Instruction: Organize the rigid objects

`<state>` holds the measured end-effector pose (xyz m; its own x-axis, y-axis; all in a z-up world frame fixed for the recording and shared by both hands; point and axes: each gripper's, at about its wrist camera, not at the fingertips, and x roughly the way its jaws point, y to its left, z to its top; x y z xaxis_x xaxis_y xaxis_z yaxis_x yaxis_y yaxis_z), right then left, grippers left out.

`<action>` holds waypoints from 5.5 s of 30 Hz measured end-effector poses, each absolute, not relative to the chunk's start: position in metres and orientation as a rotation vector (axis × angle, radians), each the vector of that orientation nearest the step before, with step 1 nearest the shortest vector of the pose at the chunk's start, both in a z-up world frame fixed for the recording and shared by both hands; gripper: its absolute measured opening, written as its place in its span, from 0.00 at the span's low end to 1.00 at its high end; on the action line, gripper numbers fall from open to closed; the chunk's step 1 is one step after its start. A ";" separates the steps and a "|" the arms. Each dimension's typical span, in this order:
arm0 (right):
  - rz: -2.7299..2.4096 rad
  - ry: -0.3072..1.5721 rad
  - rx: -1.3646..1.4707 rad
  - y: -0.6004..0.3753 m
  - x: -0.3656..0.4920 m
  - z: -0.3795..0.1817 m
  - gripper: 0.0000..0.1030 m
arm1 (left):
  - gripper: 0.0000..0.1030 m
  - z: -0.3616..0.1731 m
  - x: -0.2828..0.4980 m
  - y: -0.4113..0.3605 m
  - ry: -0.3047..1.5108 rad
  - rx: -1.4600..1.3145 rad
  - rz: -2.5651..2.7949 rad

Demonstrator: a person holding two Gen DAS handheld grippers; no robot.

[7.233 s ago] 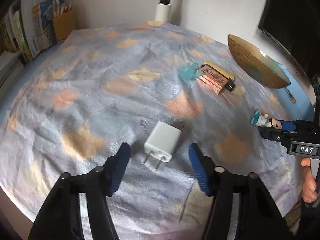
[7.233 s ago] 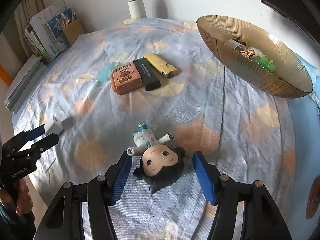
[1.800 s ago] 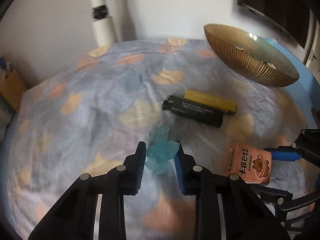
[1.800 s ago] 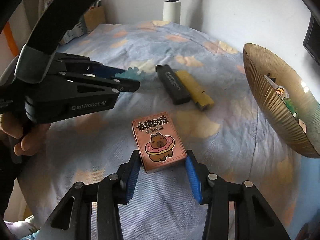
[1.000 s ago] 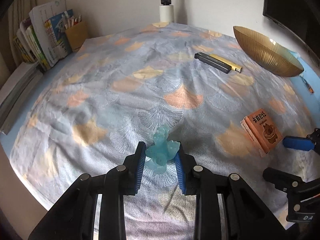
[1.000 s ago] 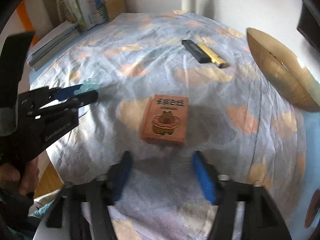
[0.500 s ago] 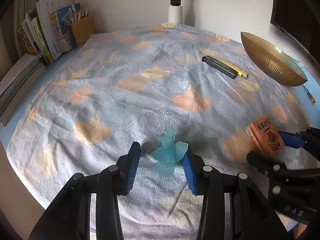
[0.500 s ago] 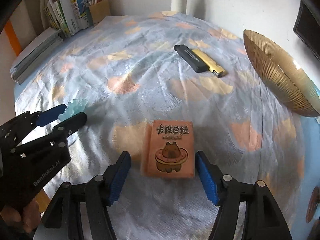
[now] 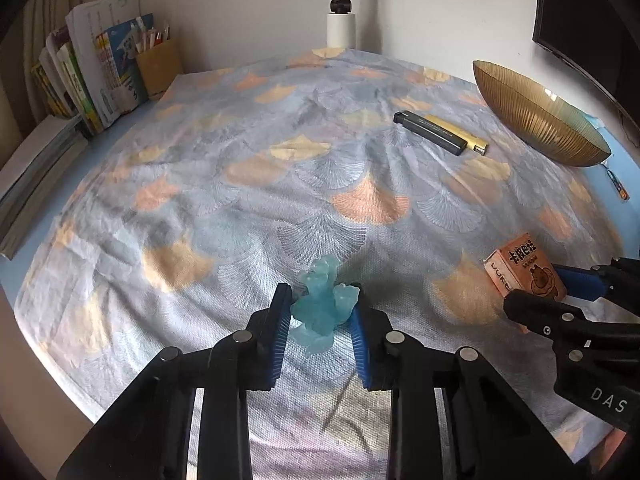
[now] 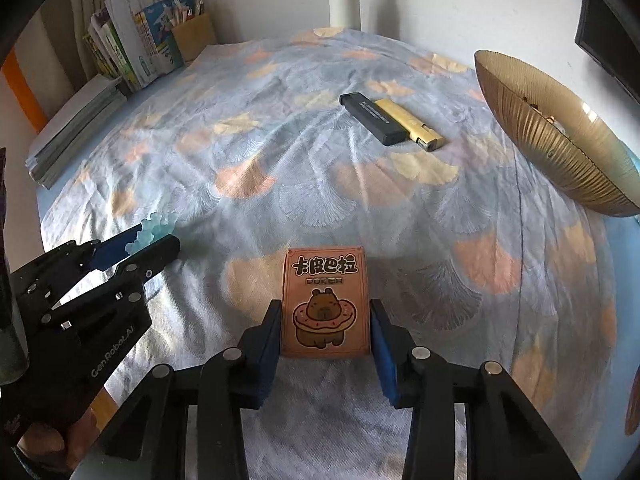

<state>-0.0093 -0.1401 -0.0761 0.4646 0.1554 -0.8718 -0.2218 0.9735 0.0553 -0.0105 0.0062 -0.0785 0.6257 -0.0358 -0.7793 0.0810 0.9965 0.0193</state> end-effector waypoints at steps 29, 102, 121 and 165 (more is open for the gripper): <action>-0.068 0.743 0.030 -0.284 0.008 0.070 0.39 | 0.24 0.065 0.078 -0.112 0.691 -0.021 -0.357; 0.031 0.868 -0.035 -0.207 0.023 -0.072 0.59 | 0.66 -0.073 0.059 0.014 0.824 -0.040 -0.052; 0.094 1.057 0.094 -0.229 0.061 -0.058 0.55 | 0.66 -0.064 0.093 -0.068 0.933 0.105 -0.237; 0.140 0.979 -0.138 -0.196 0.115 -0.077 0.25 | 0.25 -0.075 0.185 -0.093 0.962 0.009 -0.233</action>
<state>0.1146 -0.1964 -0.0767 0.5506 0.0555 -0.8329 -0.1796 0.9823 -0.0532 0.1854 -0.0928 -0.0753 0.5489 -0.1927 -0.8134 0.2005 0.9750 -0.0957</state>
